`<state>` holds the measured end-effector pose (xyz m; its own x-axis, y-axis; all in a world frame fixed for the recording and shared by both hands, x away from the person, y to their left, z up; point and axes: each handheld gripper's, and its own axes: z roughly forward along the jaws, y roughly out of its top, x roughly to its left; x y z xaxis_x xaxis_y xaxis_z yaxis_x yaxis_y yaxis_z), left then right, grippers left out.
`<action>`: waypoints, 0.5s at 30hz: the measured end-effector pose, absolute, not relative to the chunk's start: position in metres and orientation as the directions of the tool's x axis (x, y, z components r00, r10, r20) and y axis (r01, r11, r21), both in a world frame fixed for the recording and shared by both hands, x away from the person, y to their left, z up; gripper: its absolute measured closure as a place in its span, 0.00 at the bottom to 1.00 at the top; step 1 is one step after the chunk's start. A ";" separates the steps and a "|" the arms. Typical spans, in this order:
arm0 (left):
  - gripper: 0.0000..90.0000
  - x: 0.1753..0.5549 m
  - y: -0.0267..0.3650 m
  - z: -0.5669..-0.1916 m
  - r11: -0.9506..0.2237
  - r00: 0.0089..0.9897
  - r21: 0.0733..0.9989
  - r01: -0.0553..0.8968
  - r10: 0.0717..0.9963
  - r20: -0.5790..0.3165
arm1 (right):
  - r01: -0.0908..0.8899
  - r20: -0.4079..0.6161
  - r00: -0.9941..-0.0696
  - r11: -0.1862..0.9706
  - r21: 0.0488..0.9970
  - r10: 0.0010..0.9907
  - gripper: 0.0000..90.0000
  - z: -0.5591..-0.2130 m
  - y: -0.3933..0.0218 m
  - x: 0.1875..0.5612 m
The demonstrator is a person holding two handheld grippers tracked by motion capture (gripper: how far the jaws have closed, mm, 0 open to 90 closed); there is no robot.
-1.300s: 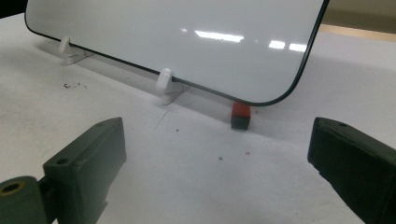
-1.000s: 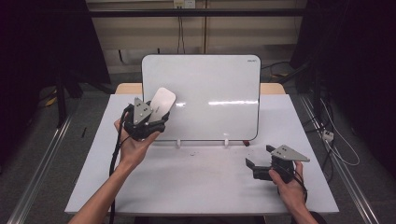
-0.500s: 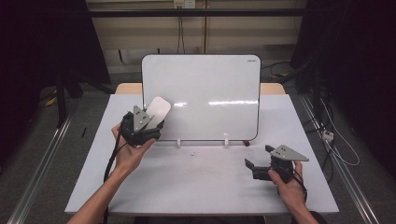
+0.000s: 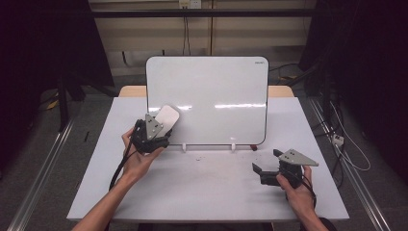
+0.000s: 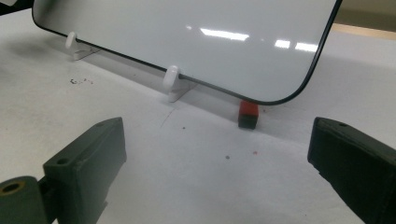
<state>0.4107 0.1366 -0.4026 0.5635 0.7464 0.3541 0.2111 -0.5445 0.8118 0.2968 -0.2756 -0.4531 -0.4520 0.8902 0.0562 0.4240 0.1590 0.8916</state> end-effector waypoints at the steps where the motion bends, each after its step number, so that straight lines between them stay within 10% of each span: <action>1: 0.35 0.412 0.136 -0.404 -0.552 0.562 0.807 0.211 0.743 0.362 | 0.423 0.056 -0.454 0.160 0.892 0.889 0.05 -0.453 -0.276 0.297; 15: 0.35 0.417 0.131 -0.418 -0.599 0.536 0.775 0.204 0.730 0.423 | 0.432 0.062 -0.452 0.158 0.888 0.890 0.05 -0.454 -0.275 0.297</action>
<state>0.4171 0.1308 -0.4179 0.5361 0.7305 0.4231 0.2042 -0.5985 0.7746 0.2972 -0.2753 -0.4544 -0.4522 0.8898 0.0617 0.4323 0.1582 0.8877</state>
